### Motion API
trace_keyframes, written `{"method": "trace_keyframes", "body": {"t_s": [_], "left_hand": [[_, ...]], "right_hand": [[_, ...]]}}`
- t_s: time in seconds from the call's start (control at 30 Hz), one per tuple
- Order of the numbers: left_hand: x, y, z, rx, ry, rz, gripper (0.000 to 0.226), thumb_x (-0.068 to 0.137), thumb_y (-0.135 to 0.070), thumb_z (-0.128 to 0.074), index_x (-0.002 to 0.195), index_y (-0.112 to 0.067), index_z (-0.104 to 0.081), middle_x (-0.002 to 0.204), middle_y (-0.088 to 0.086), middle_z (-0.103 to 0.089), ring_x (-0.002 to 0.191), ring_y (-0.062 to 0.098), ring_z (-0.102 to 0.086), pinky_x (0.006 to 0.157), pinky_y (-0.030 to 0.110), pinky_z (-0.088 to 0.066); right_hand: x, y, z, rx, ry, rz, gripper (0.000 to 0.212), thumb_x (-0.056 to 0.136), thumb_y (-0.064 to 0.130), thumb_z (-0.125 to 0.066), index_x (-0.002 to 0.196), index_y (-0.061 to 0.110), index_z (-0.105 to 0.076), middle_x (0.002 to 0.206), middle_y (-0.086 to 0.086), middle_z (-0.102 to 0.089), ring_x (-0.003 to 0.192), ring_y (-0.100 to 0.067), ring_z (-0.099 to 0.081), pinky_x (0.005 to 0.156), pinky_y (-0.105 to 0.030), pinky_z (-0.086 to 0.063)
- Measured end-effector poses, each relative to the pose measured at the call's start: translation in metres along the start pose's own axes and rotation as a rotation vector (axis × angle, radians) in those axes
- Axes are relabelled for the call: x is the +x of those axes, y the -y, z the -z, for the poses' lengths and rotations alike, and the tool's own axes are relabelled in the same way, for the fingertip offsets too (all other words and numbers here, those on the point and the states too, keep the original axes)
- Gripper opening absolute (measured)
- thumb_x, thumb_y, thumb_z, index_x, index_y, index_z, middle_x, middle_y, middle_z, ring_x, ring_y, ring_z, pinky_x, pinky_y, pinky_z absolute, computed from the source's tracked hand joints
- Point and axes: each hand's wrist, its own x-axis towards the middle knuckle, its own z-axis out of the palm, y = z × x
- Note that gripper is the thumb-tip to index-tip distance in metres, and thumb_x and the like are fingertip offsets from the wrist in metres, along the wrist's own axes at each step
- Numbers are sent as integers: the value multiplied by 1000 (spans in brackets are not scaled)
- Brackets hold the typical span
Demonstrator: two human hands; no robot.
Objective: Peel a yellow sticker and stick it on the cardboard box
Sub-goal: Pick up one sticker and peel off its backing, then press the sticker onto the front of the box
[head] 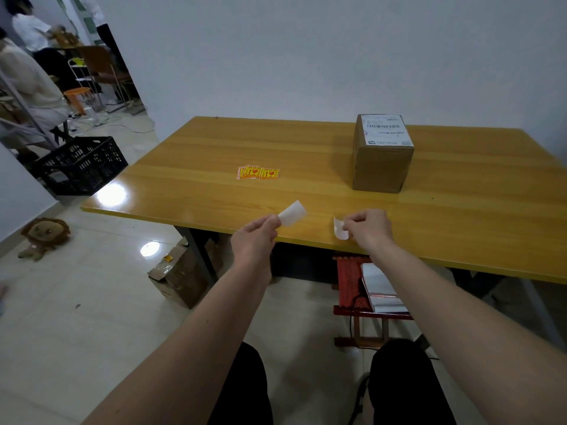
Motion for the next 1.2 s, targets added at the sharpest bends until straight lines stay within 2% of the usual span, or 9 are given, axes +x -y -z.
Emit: {"method": "trace_keyframes", "body": {"t_s": [0.07,0.13,0.27,0.37,0.5,0.8,0.97,1.1,1.2], "left_hand": [[-1,-1,-1,31,0,-26,4,84,-13,-69,84,-17,-68,81,3,-62,69,9,-52,71,22,-46],[-3,-2,-3,80,14,-60,6,84,-13,-69,81,-18,-69,73,2,-58,66,11,-50,69,23,-45],[-8,0,-8,163,48,-126,10,84,-14,-69,93,-12,-72,72,-2,-60,67,9,-51,80,29,-44],[-13,1,-9,207,58,-167,4,84,-14,-69,86,-16,-71,75,-4,-63,71,9,-54,86,32,-47],[-17,1,-7,247,69,-206,9,86,-13,-67,93,-13,-72,76,-6,-63,71,7,-53,87,31,-47],[-21,1,-3,293,72,-268,12,87,-12,-65,97,-14,-72,82,-10,-65,79,1,-58,85,26,-47],[-20,1,-1,251,64,-270,14,87,-7,-65,98,-12,-70,79,-8,-65,74,2,-58,80,25,-48],[-18,0,0,261,45,-251,20,86,-11,-66,103,-21,-63,95,1,-66,87,14,-59,81,30,-47],[-15,0,1,295,16,-228,32,87,-14,-65,118,-16,-59,109,3,-63,97,15,-57,81,30,-44]], "right_hand": [[-5,3,1,64,48,13,22,84,8,-63,63,15,-65,82,-6,-69,82,-22,-62,79,-38,-53],[-14,7,0,110,127,36,24,87,15,-63,63,12,-65,71,-4,-65,71,-19,-59,73,-36,-52],[-29,18,-6,268,262,38,28,93,23,-58,70,9,-65,67,-4,-62,59,-14,-54,60,-26,-47],[-34,25,-9,372,286,-8,32,94,30,-56,73,7,-66,67,-6,-61,55,-15,-53,55,-25,-45],[-37,30,-9,422,279,-47,32,92,31,-58,73,7,-67,65,-5,-60,56,-16,-53,54,-25,-46],[-40,29,-9,370,275,-22,15,87,13,-66,72,9,-63,68,-5,-60,59,-13,-53,55,-23,-47],[-43,26,-12,400,307,-53,9,85,11,-68,78,8,-65,72,-5,-61,60,-12,-54,54,-22,-47],[-45,25,-14,463,319,-86,6,84,10,-70,80,9,-65,73,-5,-62,60,-12,-55,56,-22,-49],[-45,25,-14,478,309,-77,3,84,9,-69,84,9,-67,77,-6,-63,64,-13,-55,59,-24,-49]]}}
